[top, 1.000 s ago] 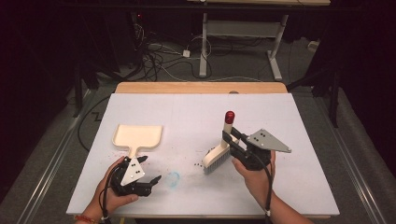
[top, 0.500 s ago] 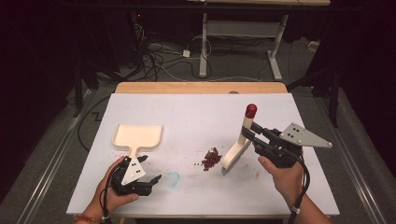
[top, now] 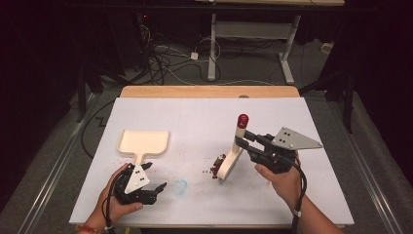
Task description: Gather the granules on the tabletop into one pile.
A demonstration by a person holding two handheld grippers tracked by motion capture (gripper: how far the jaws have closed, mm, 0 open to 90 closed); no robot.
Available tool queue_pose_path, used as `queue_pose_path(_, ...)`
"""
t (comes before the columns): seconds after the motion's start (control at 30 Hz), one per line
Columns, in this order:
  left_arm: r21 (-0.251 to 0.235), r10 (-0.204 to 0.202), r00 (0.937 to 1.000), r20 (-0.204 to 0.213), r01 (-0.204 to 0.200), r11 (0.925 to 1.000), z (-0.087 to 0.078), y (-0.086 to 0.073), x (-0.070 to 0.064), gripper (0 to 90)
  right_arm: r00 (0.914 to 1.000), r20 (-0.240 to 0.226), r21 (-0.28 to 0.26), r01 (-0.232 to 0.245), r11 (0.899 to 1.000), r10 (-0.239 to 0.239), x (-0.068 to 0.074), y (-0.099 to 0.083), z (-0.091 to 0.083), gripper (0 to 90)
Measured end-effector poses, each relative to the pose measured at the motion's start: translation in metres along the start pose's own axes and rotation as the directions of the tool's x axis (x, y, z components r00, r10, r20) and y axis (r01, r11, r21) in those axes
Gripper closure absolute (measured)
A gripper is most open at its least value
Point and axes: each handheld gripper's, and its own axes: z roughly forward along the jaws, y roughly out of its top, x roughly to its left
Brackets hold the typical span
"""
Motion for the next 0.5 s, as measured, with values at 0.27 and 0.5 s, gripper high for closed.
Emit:
queue_pose_path(0.27, -0.001, 0.003, 1.0000, -0.001, -0.003, 1.0000, 0.001, 0.001, 0.000, 20.2, 0.9987, 0.049, 0.035, 0.013, 0.999, -0.015, -0.004, 0.000, -0.018, 70.1)
queue_pose_path(0.5, -0.011, -0.004, 1.0000, -0.004, 0.004, 0.9999, -0.001, 0.000, 0.001, 20.2, 0.9884, 0.152, 0.087, -0.009, 0.996, -0.004, -0.005, 0.000, -0.054, 70.1)
